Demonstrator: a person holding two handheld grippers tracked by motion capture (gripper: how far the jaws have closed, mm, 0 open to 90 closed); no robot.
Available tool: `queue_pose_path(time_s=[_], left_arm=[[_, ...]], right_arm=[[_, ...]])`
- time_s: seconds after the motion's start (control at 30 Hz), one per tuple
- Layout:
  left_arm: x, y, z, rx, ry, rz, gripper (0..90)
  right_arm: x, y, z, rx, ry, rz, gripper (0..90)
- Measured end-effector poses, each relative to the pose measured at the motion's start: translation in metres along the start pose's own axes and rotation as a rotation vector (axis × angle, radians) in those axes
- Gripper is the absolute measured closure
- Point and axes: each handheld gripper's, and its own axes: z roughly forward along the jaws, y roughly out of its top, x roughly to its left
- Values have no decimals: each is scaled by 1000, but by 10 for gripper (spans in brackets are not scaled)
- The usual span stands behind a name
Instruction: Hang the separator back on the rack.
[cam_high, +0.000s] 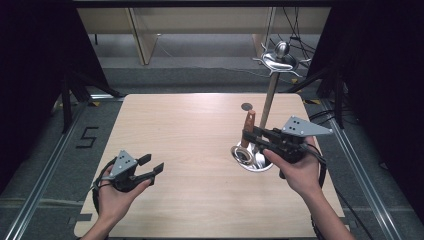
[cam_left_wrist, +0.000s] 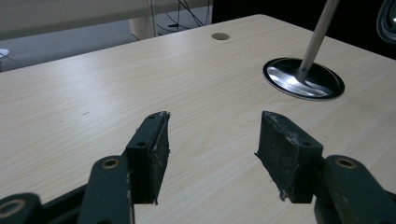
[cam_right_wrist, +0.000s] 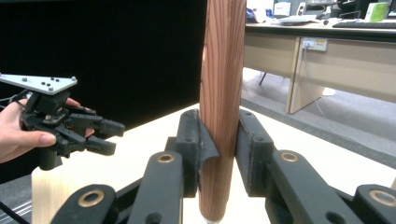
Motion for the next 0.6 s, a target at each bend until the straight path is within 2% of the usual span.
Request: queue_pose_path(time_s=[0.03,0.07,0.1,0.2,0.23,0.27,0.3,0.33,0.37,0.4,0.43,0.47,0.5,0.53,0.57,0.6], left_arm=[[0,0,1,0,-10,14,424],[-2,-2,3,7,-20,-5,423],[-2,-2,3,7,-20,-5,422],[-1,-2,3,11,-17,25,421],[-3,-3,4,12,-21,-1,420],[-2,-3,4,12,-22,5,419],[-2,-3,4,13,-21,6,418],[-2,-3,4,18,-14,10,418],[-2,-3,4,16,-16,4,416],[-3,-4,4,15,-20,-20,416],[-2,-3,4,14,-16,5,416],[-2,-3,4,18,-14,12,415],[-4,-4,4,15,-20,-20,414],[-4,-4,4,16,-19,-25,413],[-3,-4,4,17,-22,-25,412],[-1,-3,4,20,-20,8,412]], right_arm=[[1,1,-1,8,-2,9,737],[1,4,-1,1,1,2,738],[1,4,-1,1,1,2,738],[1,8,-1,-6,8,4,737],[1,10,-1,-11,-5,-13,737],[2,11,-1,-7,4,2,737],[1,13,-2,-12,-9,-15,737],[1,14,-2,-12,-5,-11,737],[1,18,-3,-17,-10,-4,737],[1,18,-3,-17,-10,-4,737],[0,19,-4,-19,-12,4,738],[0,21,-5,-16,-11,17,737],[-1,23,-5,-24,-11,10,738],[-1,25,-5,-27,-18,16,737],[-1,26,-5,-20,-5,22,737],[-2,28,-5,-29,-12,1,737]])
